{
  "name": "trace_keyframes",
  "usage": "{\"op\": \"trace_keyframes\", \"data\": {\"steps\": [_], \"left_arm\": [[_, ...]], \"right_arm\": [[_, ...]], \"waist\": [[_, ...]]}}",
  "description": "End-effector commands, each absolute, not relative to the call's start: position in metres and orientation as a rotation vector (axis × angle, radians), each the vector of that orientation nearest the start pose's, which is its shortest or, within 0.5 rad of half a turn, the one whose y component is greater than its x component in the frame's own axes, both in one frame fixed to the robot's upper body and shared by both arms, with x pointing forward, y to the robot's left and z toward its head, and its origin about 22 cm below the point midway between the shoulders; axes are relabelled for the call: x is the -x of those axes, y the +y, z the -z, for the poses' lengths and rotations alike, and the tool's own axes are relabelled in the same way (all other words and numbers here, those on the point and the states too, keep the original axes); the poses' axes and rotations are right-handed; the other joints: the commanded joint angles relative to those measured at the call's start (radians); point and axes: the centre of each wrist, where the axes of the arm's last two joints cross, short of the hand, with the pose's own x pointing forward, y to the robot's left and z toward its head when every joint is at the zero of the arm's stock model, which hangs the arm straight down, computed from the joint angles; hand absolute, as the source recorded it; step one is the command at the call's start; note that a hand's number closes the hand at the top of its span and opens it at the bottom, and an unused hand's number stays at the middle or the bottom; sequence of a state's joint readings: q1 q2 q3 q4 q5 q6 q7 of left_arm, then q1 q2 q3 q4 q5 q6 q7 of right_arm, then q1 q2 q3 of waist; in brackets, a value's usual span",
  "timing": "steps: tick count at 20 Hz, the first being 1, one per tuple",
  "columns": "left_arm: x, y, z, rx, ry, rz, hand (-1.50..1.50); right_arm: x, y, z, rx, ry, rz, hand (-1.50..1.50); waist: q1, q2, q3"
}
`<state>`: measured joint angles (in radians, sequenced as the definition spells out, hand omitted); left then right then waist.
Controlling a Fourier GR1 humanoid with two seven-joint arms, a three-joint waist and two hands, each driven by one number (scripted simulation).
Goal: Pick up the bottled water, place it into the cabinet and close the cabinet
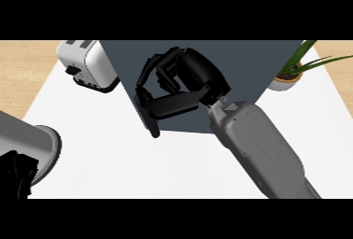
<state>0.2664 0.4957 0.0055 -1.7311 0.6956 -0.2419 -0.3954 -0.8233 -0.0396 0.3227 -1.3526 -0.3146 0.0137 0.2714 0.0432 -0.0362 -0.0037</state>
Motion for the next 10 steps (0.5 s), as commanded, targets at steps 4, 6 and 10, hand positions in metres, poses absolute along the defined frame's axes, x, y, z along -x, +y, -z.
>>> {"op": "trace_keyframes", "data": {"steps": [4, 6, 10], "left_arm": [[-0.189, 0.344, -0.040, 0.325, -1.898, -0.061, 1.50], [-0.186, 0.340, -0.035, 0.335, -1.878, -0.061, 1.50], [-0.189, 0.330, -0.040, 0.337, -1.892, -0.061, 1.50]], "right_arm": [[-0.389, -0.118, -0.140, -0.351, -1.659, -0.441, 1.50], [-0.396, -0.121, -0.162, -0.349, -1.669, -0.440, 1.50], [-0.394, -0.124, -0.149, -0.349, -1.656, -0.451, 1.50]], "waist": [[-0.002, 0.064, 0.004], [0.005, 0.060, 0.003], [0.006, 0.059, 0.004]]}}
